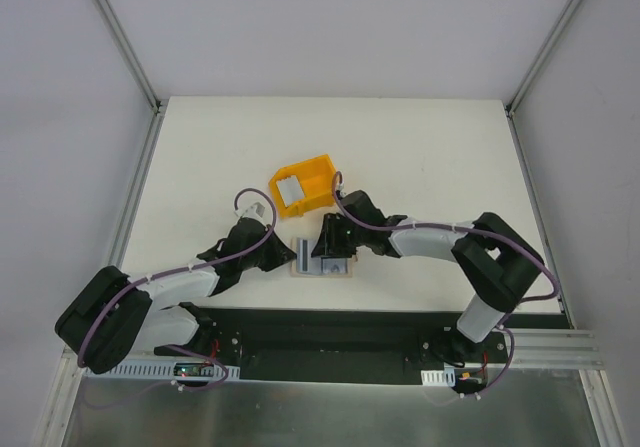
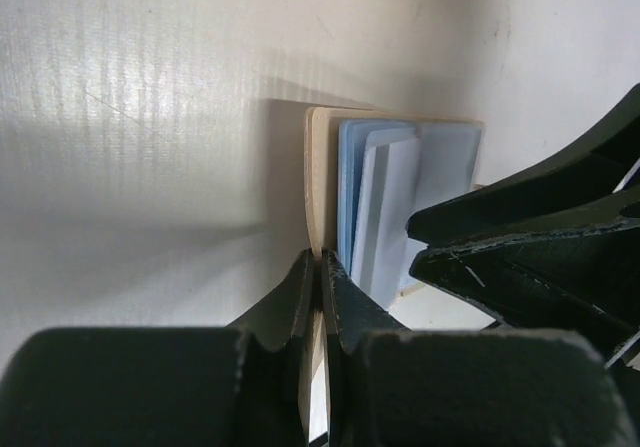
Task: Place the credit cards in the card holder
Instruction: Insert the credit card into the card holder, then turn over the card slot in the card holder.
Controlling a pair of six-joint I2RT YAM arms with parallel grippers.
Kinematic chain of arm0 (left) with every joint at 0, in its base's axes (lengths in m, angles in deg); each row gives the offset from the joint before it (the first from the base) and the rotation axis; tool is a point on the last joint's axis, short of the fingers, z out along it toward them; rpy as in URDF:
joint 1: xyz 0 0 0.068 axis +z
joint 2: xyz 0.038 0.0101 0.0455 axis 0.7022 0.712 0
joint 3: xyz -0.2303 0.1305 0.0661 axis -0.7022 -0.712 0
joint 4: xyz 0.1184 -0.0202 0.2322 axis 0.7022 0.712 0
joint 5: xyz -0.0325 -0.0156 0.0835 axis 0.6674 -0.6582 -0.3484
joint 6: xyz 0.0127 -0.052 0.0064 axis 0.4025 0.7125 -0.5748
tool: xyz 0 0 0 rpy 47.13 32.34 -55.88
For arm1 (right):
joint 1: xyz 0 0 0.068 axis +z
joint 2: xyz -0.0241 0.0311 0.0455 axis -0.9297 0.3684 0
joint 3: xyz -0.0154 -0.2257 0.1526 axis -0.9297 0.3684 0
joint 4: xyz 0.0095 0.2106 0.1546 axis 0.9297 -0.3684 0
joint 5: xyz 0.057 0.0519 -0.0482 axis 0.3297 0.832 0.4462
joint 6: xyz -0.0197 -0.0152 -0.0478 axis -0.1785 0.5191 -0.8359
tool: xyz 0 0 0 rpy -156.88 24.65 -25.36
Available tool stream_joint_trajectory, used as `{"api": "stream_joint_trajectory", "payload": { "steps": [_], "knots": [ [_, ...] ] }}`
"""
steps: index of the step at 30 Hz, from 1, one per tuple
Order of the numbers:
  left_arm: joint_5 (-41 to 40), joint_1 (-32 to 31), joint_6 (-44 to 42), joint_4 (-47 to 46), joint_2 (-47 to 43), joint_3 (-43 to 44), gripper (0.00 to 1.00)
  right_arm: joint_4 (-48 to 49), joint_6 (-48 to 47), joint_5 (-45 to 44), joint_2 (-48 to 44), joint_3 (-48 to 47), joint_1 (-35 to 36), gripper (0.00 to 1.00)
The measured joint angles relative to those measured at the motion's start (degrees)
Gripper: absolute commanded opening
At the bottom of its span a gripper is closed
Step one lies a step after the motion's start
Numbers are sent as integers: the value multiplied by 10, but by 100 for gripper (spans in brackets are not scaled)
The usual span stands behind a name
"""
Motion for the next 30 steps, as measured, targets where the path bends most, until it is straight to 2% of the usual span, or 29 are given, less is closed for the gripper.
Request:
{"api": "stream_joint_trajectory", "payload": {
  "steps": [3,7,12,23,30],
  "knots": [
    [-1,0,-3,3,-17,0,0,-28,-21,-27,-39,5,-1,39],
    [-3,0,-16,27,-35,7,0,-64,-45,-67,-89,10,-14,32],
    [-2,0,-33,51,-37,33,0,-109,-57,-97,-93,24,-36,22],
    [4,0,-61,76,-31,72,0,-151,-61,-119,-109,63,-38,19],
    [13,-20,-66,80,10,111,0,-151,-61,-117,-103,62,-39,16]
  ]
}}
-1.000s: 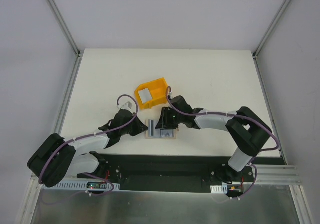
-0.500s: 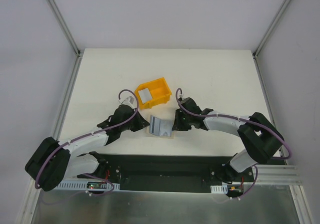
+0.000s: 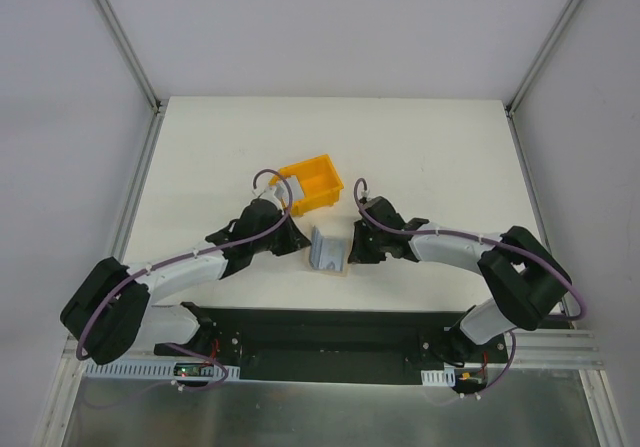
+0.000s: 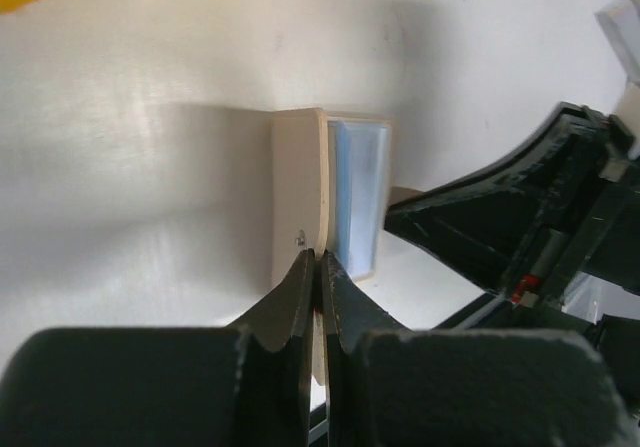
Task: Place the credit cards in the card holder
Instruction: Turn over the card slot in the card holder.
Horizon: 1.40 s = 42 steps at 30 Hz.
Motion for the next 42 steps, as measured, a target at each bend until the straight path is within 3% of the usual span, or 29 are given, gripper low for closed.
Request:
{"api": "stream_joint_trajectory", "payload": {
  "steps": [10,21,28,42],
  "knots": [
    [28,-57,-9,-4,103,87,0,8,7,-2,-6,8,-3,16],
    [-55,-32,46,14,-1,-3,0,54,22,12,-72,43,-17,33],
    [-76,-25,77,35,-3,-40,0,108,45,61,-33,27,-12,35],
    [-78,-25,82,40,-1,-43,0,93,50,55,-15,24,-7,40]
  ]
}}
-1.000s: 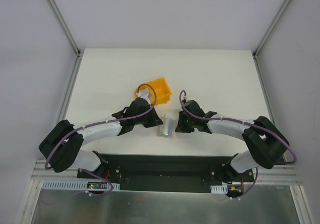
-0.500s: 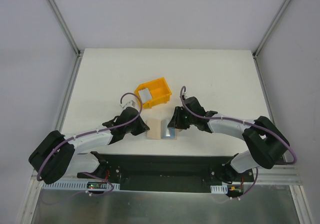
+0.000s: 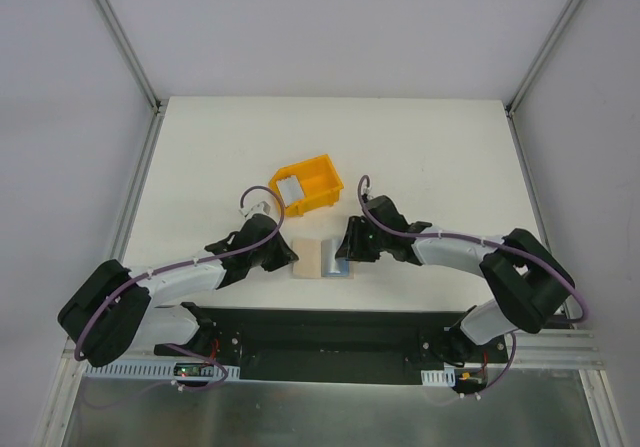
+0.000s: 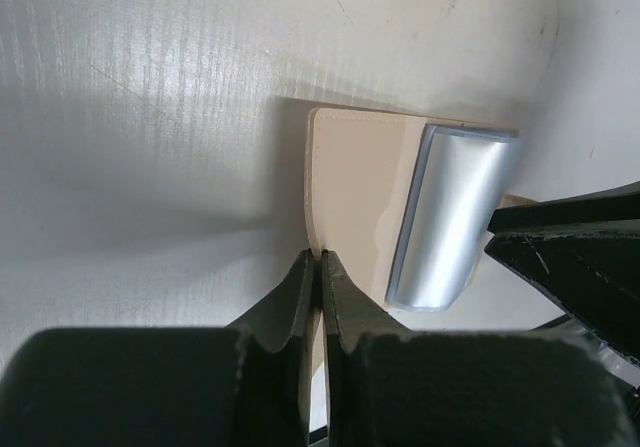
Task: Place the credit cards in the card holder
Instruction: Turn over the card slot in the card holder.
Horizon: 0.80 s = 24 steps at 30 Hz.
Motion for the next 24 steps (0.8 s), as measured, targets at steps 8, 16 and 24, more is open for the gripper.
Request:
{"api": "stream_joint_trajectory", "payload": {
  "steps": [8,16,24],
  "knots": [
    [0,0,0,0,1,0,0,-4,0,-2,14,-10,4,42],
    [0,0,0,0,5,0,0,-1,6,11,38,-30,5,45],
    [0,7,0,2,17,0,0,15,4,33,59,-49,17,42]
  ]
}}
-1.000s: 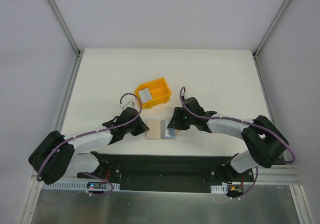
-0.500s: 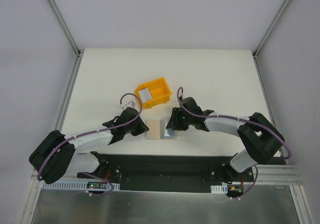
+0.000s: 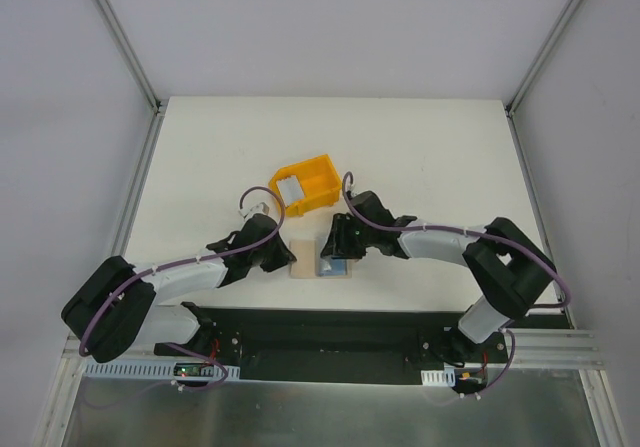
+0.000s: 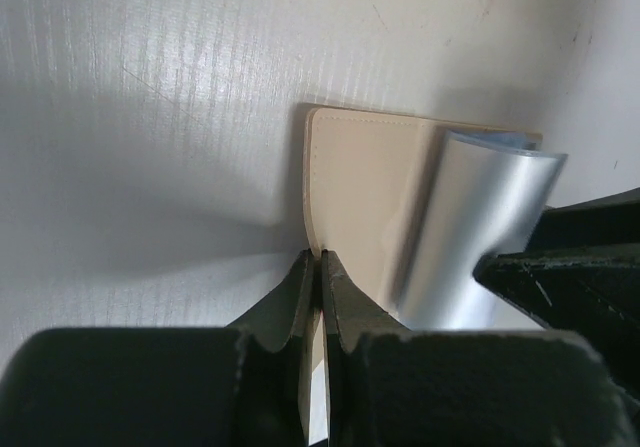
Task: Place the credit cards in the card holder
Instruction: Turn over the card slot in the card holder.
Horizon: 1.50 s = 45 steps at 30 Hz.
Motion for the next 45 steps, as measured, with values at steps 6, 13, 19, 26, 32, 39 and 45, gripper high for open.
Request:
{"api": "stream_joint_trajectory", "payload": {
  "steps": [6,13,19,26,32,39,45],
  "knots": [
    [1,0,0,-4,2,0,0,-16,-11,3,8,-40,32,42],
    [3,0,3,-14,10,-1,0,6,-7,48,60,-68,35,43],
    [8,4,20,-42,18,-14,0,5,-21,62,58,-81,35,47],
    [33,19,35,-74,22,-30,0,-4,-52,17,-53,-55,33,50],
    [35,19,34,-77,22,-32,0,-26,-45,-31,-85,-23,17,49],
    [35,19,33,-77,22,-32,0,-52,-28,-47,-48,-3,15,49],
    [35,19,31,-78,21,-32,0,-66,-24,-57,-40,-3,15,49]
  ]
}}
